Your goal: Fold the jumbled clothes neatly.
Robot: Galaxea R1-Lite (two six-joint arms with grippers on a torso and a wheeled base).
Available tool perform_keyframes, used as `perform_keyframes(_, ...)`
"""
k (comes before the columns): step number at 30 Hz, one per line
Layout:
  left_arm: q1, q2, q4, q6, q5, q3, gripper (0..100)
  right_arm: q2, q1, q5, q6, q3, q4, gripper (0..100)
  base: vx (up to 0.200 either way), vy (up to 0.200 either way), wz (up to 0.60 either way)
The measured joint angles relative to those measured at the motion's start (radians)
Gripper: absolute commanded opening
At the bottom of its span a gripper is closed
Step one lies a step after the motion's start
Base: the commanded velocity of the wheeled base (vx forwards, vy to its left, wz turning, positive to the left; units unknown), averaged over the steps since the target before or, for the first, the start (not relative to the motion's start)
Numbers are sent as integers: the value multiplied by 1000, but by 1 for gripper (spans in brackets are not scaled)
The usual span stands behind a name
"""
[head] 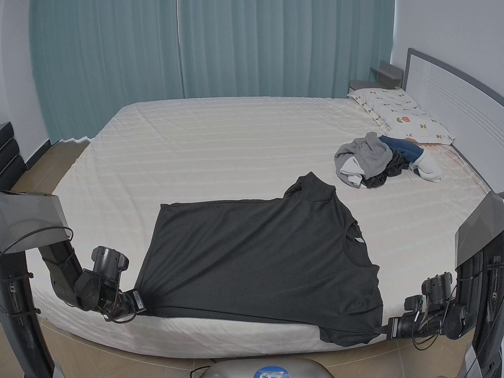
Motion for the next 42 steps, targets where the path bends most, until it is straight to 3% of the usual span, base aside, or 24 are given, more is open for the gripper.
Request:
perform_keyframes(12, -51, 34, -4, 10, 31, 28, 0, -25, -11, -21, -104, 0, 120, 0, 0, 0, 0)
perform_keyframes(13, -53, 34, -4, 10, 33, 30, 0, -27, -11, -28, -113, 0, 130, 100, 0, 0, 0)
perform_keyframes(14, -56, 35, -5, 10, 34, 32, 0, -30, -10, -35, -121, 0, 138, 100, 0, 0, 0)
perform_keyframes(15, -58, 36, -6, 10, 35, 33, 100, -31, -9, -39, -124, 0, 141, 100, 0, 0, 0)
perform_keyframes(27, -46, 26, -9, 0, 30, 25, 100, -49, -36, -27, -106, 0, 13, 100, 0, 0, 0)
perform_keyframes(32, -12, 0, -10, -12, -14, 7, 100, -39, -42, -26, 35, -16, -79, 100, 0, 0, 0)
perform_keyframes(35, 20, -14, -5, -68, -81, -23, 100, -18, -39, -30, 117, -39, -165, 100, 0, 0, 0)
perform_keyframes(39, 64, -24, 4, -110, -157, -63, 100, 22, -31, -31, 134, -73, -179, 100, 0, 0, 0)
perform_keyframes(40, 73, -26, 9, -113, -169, -69, 100, 29, -29, -31, 135, -80, -179, 0, 0, 0, 0)
perform_keyframes(42, 84, -29, 25, -114, -192, -79, 100, 43, -23, -31, 135, -92, -179, 0, 0, 0, 0)
